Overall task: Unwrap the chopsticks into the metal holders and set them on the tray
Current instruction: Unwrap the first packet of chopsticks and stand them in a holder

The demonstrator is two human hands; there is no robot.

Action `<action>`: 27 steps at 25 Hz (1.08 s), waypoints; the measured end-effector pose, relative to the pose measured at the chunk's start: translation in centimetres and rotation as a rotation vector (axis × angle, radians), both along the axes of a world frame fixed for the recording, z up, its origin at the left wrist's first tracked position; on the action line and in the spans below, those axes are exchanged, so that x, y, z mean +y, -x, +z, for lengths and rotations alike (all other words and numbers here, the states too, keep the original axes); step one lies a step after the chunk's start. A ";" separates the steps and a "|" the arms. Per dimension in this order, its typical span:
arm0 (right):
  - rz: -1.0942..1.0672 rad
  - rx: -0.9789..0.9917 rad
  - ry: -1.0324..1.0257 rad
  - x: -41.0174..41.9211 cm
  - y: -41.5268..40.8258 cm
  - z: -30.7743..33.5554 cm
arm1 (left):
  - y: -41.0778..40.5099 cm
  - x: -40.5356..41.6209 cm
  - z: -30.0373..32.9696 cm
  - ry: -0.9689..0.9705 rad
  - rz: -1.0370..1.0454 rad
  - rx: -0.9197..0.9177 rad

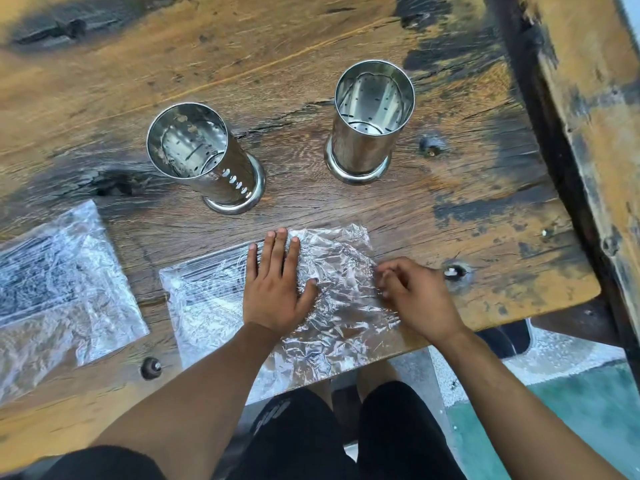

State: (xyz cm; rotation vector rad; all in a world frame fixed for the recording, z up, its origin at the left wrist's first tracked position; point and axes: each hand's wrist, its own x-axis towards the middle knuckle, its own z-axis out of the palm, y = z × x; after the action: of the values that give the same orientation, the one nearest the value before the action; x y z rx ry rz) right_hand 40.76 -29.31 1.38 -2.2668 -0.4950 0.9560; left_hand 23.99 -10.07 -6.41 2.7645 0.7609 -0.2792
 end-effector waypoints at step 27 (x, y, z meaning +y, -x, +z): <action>0.018 0.839 -0.146 8.7 3.5 -1.3 | 9.9 7.2 1.6 -0.027 0.175 0.111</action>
State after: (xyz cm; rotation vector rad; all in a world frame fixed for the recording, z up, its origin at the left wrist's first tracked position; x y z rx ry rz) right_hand 37.30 -20.61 0.03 -1.5335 -0.1941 1.6783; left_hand 14.11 -2.91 -4.81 2.7030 1.0347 -0.3920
